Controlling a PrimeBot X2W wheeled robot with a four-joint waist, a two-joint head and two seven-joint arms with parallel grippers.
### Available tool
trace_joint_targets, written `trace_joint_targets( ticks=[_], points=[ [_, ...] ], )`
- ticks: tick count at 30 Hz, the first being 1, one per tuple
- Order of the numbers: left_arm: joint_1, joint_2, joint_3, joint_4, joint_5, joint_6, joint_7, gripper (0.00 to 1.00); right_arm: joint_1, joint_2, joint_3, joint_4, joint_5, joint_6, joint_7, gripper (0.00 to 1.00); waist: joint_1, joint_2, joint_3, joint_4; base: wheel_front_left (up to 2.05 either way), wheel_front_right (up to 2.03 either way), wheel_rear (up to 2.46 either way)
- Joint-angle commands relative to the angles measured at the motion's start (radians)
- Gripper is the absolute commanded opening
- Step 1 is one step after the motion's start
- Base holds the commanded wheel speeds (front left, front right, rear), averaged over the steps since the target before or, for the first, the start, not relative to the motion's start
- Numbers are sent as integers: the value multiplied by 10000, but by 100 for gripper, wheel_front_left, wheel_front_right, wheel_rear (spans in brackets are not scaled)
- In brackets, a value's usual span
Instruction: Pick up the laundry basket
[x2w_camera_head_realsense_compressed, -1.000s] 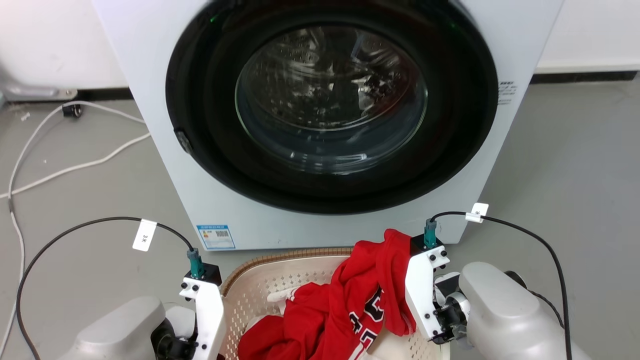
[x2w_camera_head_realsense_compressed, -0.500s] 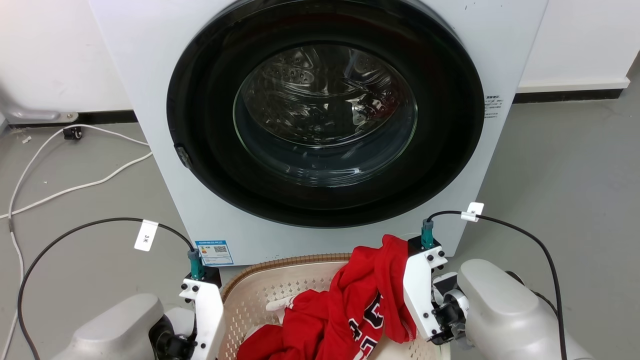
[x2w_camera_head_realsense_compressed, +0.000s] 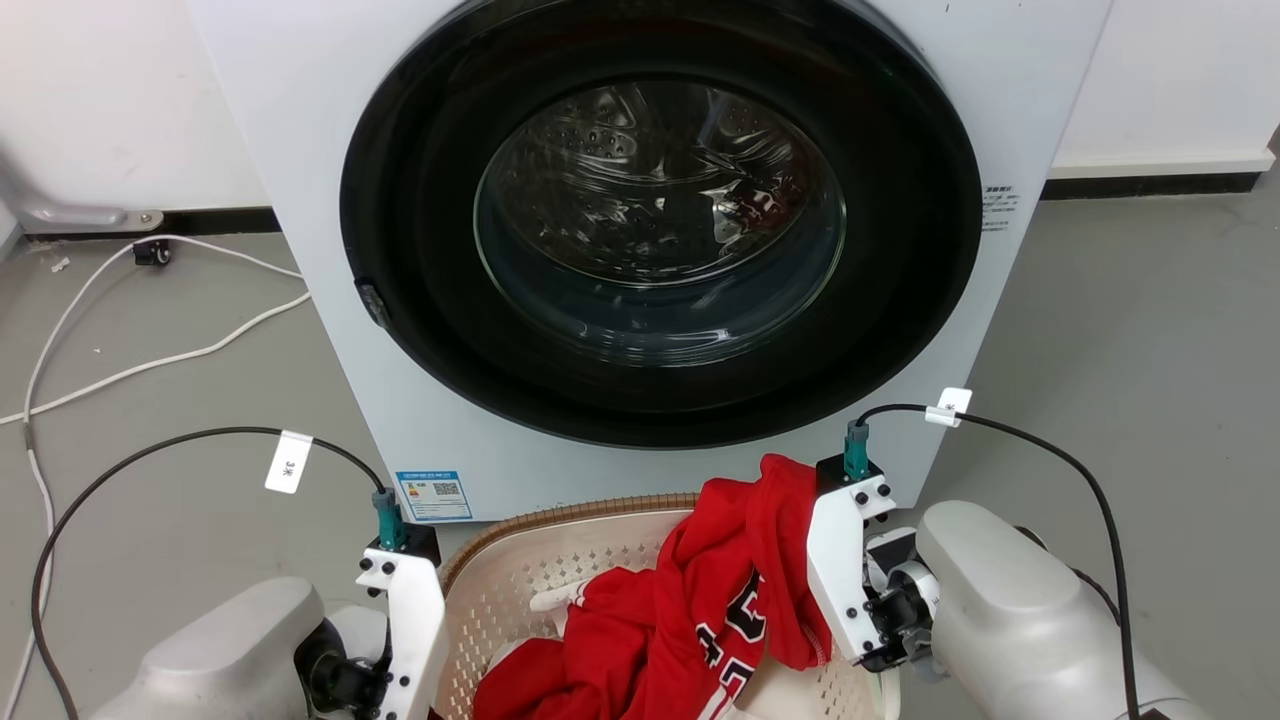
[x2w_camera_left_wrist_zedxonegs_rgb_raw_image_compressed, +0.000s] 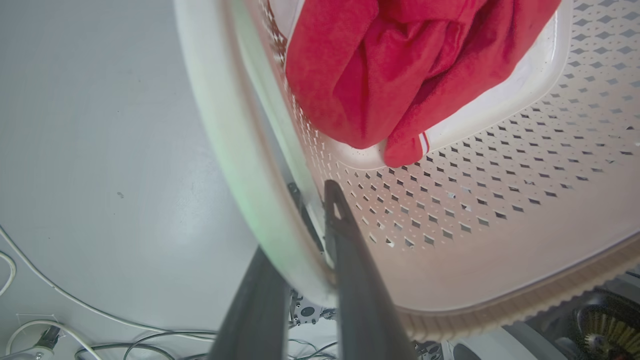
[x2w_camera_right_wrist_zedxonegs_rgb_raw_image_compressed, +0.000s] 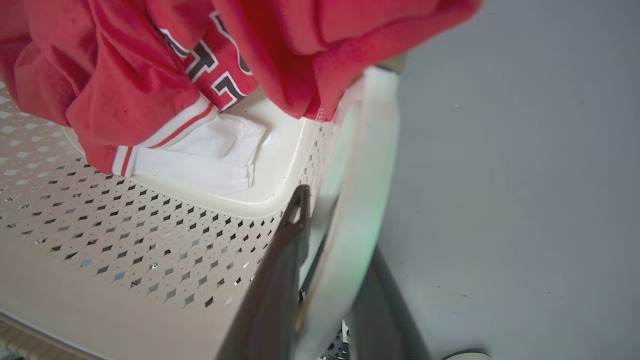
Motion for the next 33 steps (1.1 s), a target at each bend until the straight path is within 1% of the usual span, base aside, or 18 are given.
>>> trace_joint_targets(
  ticks=[1,33],
  points=[
    [-105,93,-64,23,52,-21,113,0,-231,-146,58,-3,20,-3,-5,0,0,0,4,14,0,0,0],
    [-204,106,-60,-4,-15,-22,300,0,-301,-124,520,56,656,-1,17,0,0,0,114,11,0,0,0]
  ],
)
